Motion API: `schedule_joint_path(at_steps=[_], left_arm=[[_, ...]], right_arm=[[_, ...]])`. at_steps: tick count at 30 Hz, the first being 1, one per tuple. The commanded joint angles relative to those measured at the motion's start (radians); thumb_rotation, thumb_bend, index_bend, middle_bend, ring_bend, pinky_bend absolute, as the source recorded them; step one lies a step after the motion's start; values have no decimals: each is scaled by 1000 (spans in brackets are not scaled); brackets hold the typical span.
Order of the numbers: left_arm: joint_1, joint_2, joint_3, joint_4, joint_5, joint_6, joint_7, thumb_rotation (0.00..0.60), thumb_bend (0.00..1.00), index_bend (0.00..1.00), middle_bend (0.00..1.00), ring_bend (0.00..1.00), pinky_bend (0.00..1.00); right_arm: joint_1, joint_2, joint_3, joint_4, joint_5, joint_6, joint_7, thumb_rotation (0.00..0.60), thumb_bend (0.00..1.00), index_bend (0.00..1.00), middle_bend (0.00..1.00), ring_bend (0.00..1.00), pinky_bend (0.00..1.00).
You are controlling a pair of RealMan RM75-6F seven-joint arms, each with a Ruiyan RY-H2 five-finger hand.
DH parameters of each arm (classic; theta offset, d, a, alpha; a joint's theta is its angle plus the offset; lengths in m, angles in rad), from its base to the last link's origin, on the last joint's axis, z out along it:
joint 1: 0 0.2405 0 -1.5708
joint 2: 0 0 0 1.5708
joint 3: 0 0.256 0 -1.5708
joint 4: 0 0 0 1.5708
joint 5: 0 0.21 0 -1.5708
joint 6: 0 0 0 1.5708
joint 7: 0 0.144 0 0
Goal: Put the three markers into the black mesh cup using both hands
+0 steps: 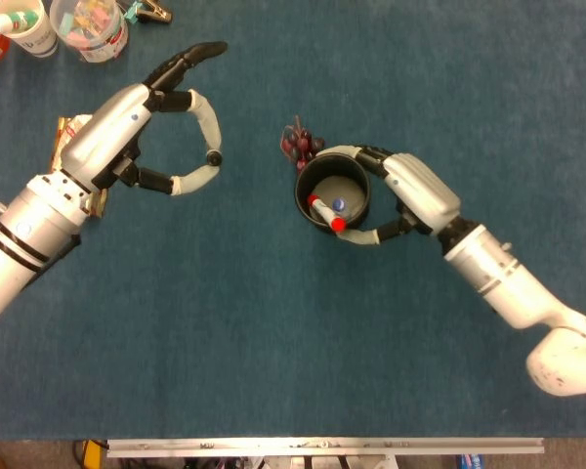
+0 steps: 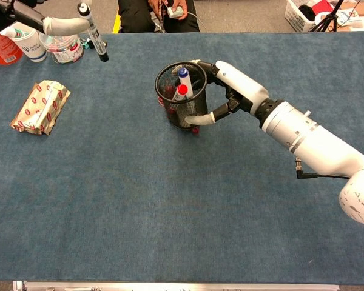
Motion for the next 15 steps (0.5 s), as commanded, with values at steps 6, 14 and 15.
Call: schedule_joint_path(at_steps=[6, 14, 15], left_arm=[[-13, 7, -26, -55, -2, -54, -89, 600, 294, 655, 51, 0, 2], [-30, -22, -38, -65, -6, -102, -108, 600, 293, 655, 51, 0, 2], [-32, -24, -39, -67, -9, -108, -112, 600, 293, 655, 51, 0, 2]], right_arm=[[31, -63, 25, 54, 30, -31, -28, 600, 373, 408, 370, 240, 248], [52, -106, 39, 80, 43, -44, -45, 600, 374, 408, 370, 240, 248], [53, -110, 41, 81, 44, -44, -47, 600, 374, 408, 370, 240, 248]])
